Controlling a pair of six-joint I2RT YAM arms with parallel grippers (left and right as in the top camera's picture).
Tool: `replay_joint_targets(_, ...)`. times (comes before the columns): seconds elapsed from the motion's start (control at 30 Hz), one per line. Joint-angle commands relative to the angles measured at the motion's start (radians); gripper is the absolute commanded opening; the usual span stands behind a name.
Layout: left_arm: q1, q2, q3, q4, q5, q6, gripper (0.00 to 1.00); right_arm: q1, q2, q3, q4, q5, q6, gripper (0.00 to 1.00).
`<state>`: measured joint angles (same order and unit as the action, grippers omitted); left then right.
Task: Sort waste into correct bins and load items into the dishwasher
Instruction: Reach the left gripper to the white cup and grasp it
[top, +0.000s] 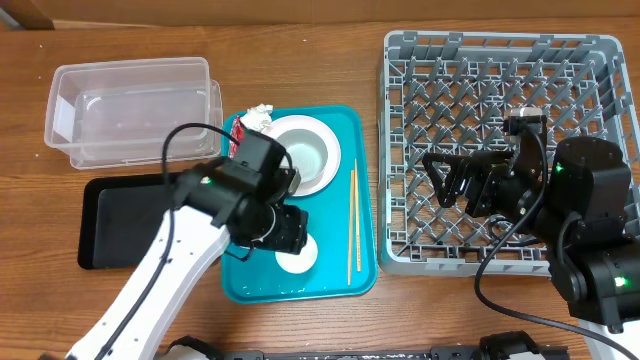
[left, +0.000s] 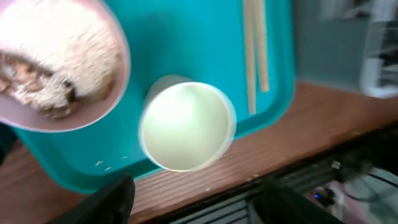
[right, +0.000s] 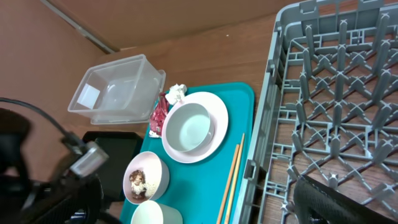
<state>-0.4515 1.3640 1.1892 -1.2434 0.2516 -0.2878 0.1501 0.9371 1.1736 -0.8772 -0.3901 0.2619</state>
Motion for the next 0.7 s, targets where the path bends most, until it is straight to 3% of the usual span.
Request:
replay_joint_targets(0.0, -0.003, 0.045, -0.037, 0.017, -0.143, -0.087, 0.68, -0.006, 0.012, 0.029, -0.008, 0.011, 0.008, 1.00)
replay_joint_targets(0.13, -0.004, 0.091, -0.066, 0.068, -0.165, -0.087, 0.68, -0.006, 0.041, 0.029, -0.021, 0.011, 0.008, 1.00)
replay_joint_targets(0.23, -0.004, 0.132, -0.085, 0.097, -0.152, -0.087, 0.61, -0.006, 0.068, 0.029, -0.034, 0.011, 0.008, 1.00)
replay_joint_targets(0.57, -0.020, 0.225, -0.115, 0.134, -0.120, -0.086, 0.28, -0.006, 0.097, 0.029, -0.044, 0.010, 0.008, 1.00)
replay_joint_targets(0.6, -0.019, 0.224, -0.113, 0.133, -0.121, -0.086, 0.12, -0.006, 0.097, 0.029, -0.045, 0.010, 0.008, 1.00)
replay_joint_targets(0.63, -0.017, 0.224, -0.108, 0.127, -0.120, -0.086, 0.04, -0.006, 0.097, 0.029, -0.045, 0.010, 0.008, 1.00)
replay_joint_targets(0.67, -0.012, 0.224, -0.097, 0.115, -0.117, -0.087, 0.04, -0.006, 0.097, 0.029, -0.045, 0.010, 0.008, 1.00)
